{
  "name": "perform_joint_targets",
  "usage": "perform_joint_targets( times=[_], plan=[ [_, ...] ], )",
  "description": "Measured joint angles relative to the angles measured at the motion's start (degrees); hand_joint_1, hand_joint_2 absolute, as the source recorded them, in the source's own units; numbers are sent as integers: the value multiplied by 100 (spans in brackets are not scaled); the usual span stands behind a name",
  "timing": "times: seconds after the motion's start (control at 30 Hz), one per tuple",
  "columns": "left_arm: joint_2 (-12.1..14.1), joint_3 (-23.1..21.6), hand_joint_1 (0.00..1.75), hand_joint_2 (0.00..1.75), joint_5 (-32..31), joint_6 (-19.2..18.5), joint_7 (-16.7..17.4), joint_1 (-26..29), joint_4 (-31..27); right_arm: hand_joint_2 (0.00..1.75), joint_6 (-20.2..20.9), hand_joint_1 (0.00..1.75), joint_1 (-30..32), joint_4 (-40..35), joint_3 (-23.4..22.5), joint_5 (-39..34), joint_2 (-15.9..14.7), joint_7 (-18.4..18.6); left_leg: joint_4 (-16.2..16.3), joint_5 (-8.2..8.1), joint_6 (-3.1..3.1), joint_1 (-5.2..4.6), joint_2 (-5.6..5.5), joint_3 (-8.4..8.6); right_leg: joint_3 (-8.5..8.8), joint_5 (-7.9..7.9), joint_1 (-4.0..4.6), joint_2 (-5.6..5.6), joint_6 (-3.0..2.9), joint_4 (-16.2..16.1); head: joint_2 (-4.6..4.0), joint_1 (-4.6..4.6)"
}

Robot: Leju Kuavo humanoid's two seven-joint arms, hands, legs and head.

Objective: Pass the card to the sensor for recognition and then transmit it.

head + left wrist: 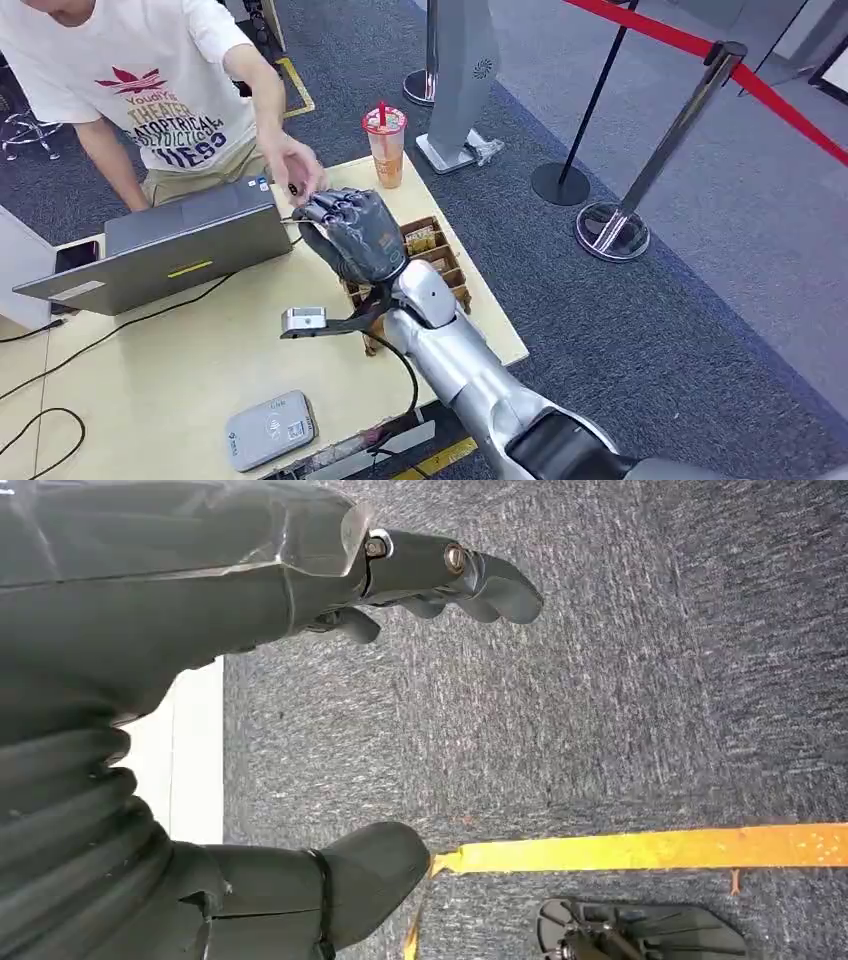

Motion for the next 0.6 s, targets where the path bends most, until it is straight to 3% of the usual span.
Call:
perform_joint_targets(
  times=[0.07,0.23,0.37,0.43,0.6],
  plan=[
    [0,0,0,175,7,0,-9,0,0,175,-2,175,-32,72,13,-433,-2,-50,0,0,0,0,0,0,0,0,0,0,0,0,0,0],
    [2,0,0,175,35,0,-46,8,0,175,211,175,-133,197,563,-2594,-113,70,0,1,-1,0,1,1,0,0,0,1,0,0,0,0],
    [9,2,0,175,61,-9,-52,14,0,175,1164,175,-134,0,1017,-4075,-282,199,0,0,-1,0,1,1,-1,0,0,0,0,0,0,0],
    [20,4,0,175,79,-15,-52,23,0,175,1839,175,-131,-193,1227,-4978,-383,344,0,0,-1,0,1,1,-1,0,0,0,0,0,0,0],
    [33,7,0,175,109,-17,-52,43,0,175,2951,175,-109,-626,1607,-6238,-599,610,0,0,-1,0,1,1,-2,0,0,1,0,0,0,-2]
  ],
)
